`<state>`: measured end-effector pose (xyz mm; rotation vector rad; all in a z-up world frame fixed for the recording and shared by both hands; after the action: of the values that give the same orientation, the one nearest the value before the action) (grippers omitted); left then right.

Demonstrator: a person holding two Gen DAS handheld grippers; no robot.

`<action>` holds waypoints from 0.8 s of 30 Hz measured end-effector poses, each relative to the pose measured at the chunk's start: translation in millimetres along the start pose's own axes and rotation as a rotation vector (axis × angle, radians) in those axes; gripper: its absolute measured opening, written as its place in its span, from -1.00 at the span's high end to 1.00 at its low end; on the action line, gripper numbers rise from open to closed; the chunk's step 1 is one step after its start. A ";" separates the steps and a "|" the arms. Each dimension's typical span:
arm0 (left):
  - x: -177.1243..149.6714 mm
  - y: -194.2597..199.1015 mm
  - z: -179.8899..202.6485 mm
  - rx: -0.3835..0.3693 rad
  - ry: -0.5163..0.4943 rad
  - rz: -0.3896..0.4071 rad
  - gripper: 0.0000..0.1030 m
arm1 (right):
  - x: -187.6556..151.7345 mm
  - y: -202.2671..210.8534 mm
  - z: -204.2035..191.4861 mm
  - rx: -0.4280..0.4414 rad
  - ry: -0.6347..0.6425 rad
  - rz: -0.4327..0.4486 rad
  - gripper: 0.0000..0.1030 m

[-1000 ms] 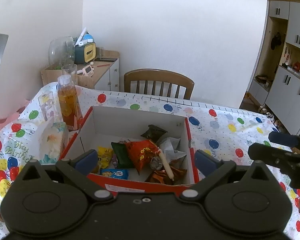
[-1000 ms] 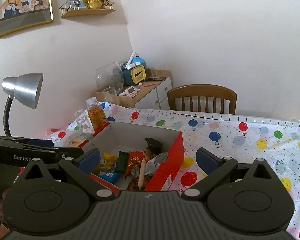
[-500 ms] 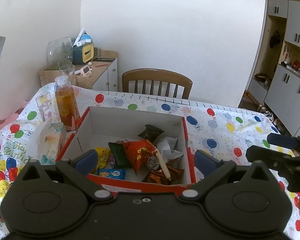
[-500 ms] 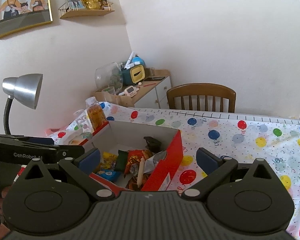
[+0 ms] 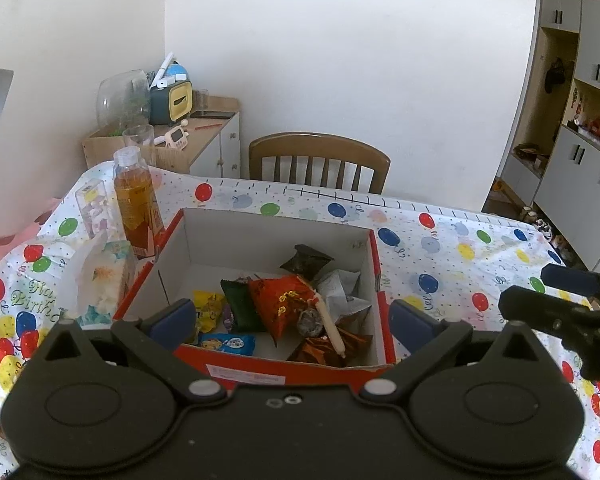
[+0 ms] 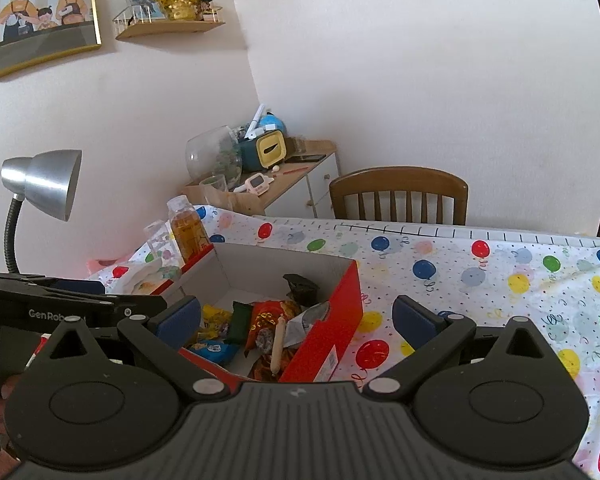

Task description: Organize snacks

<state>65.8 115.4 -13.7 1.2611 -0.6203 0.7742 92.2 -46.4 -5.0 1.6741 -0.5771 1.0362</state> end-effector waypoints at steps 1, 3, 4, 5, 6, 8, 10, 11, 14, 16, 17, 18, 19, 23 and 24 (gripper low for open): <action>0.0 0.0 0.0 0.001 0.000 0.000 -0.99 | -0.1 0.0 -0.1 -0.001 -0.001 0.000 -0.99; 0.0 0.0 -0.2 0.000 0.002 0.000 -0.99 | 0.1 0.0 0.3 -0.001 -0.001 -0.001 -0.99; -0.1 0.0 -0.3 -0.001 0.002 0.000 -0.99 | 0.1 -0.2 0.3 -0.002 -0.002 -0.002 -0.99; -0.1 -0.1 -0.3 0.000 0.001 -0.001 -0.99 | 0.2 -0.2 0.5 -0.001 -0.002 -0.002 -0.99; -0.2 0.1 -0.3 0.000 0.001 0.000 -0.99 | 0.2 -0.1 0.6 0.000 -0.002 -0.002 -0.99; 0.0 -0.6 -0.1 0.002 -0.001 -0.001 -0.99 | -0.1 0.1 0.7 -0.002 -0.002 -0.002 -0.99; -0.7 -0.4 0.4 0.003 0.000 -0.001 -0.99 | -0.2 0.1 0.7 -0.002 -0.002 -0.003 -0.99; -0.6 -0.5 0.3 0.004 0.000 -0.002 -0.99 | -0.9 0.6 0.9 -0.003 -0.003 -0.004 -0.99; -1.1 -0.2 -0.3 0.004 0.003 -0.002 -0.99 | -1.7 0.2 1.8 -0.003 -0.008 -0.005 -0.99; -1.5 0.1 -0.5 0.006 0.003 -0.003 -0.99 | -2.0 0.2 1.8 -0.005 -0.011 -0.005 -0.99; -2.0 0.6 -0.5 0.005 0.005 -0.003 -0.99 | -2.1 0.4 2.0 -0.008 -0.012 -0.005 -0.99; -2.6 1.0 -0.6 0.006 0.007 -0.003 -0.99 | -2.1 0.3 1.9 -0.009 -0.015 -0.005 -0.99; -3.1 1.6 -0.7 0.007 0.009 -0.003 -0.99 | -2.4 0.5 1.6 -0.008 -0.017 -0.006 -0.99; -3.5 2.2 -0.6 0.009 0.007 -0.002 -0.99 | -1.7 1.2 -0.5 -0.008 -0.012 -0.006 -0.99; -3.4 2.2 -0.3 0.009 0.006 -0.002 -0.99 | -1.8 1.4 -1.1 -0.007 -0.011 -0.005 -0.99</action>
<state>61.9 115.4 -15.1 1.2674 -0.6110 0.7796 89.8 -46.0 -5.8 1.6750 -0.5825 1.0204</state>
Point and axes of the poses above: each gripper's, at about its wrist camera, not at the fingertips, and y roughly against the way its jaws point, z to its right, x to its top, the point moved 3 cm from there along -y, roughly the way its jaws point, and after that the axes turned 14 degrees about -x, right-handed, at the moved point
